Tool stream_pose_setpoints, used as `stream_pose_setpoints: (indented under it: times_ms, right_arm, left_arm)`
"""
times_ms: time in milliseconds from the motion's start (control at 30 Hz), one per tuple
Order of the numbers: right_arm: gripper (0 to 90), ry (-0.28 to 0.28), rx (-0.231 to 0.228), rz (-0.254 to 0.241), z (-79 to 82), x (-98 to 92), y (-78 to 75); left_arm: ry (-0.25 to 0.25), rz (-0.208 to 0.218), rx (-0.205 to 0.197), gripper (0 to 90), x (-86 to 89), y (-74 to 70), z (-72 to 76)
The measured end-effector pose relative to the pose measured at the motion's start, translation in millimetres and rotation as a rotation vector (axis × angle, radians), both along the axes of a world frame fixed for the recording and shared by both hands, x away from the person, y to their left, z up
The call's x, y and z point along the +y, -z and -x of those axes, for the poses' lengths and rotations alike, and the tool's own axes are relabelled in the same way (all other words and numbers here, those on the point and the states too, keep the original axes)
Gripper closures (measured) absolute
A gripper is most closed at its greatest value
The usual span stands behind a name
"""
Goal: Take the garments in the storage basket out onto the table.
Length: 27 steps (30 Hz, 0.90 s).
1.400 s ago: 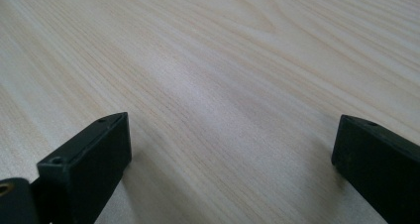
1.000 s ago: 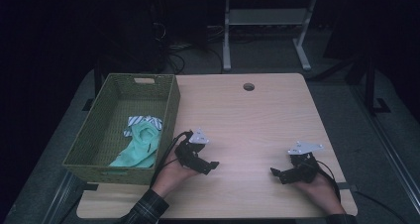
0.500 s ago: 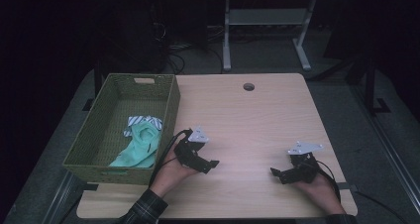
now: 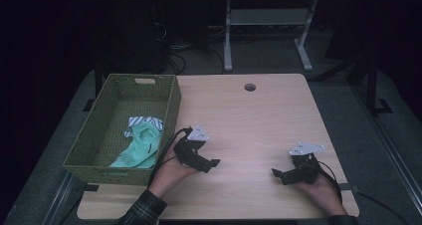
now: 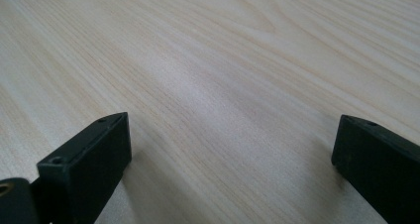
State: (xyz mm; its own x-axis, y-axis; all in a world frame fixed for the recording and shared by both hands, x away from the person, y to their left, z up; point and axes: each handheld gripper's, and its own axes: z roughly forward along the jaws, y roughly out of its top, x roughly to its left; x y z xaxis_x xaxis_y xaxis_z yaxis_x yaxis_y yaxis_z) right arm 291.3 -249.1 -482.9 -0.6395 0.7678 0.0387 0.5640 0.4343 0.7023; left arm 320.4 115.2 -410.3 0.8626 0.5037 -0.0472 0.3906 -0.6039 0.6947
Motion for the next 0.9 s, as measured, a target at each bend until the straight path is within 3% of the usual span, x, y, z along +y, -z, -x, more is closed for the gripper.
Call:
stream_pose_setpoints:
  times_ms: [733,900]
  right_arm:
    - [1.7,0.000,0.000,0.000,0.0,0.0,0.0]
    - [1.7,0.000,0.000,0.000,0.0,0.0,0.0]
  left_arm:
    - [0.013,0.021,0.009,13.7,-0.8,-16.5,1.8]
    - [0.029,0.004,0.003,13.7,-0.9,-20.1,1.7]
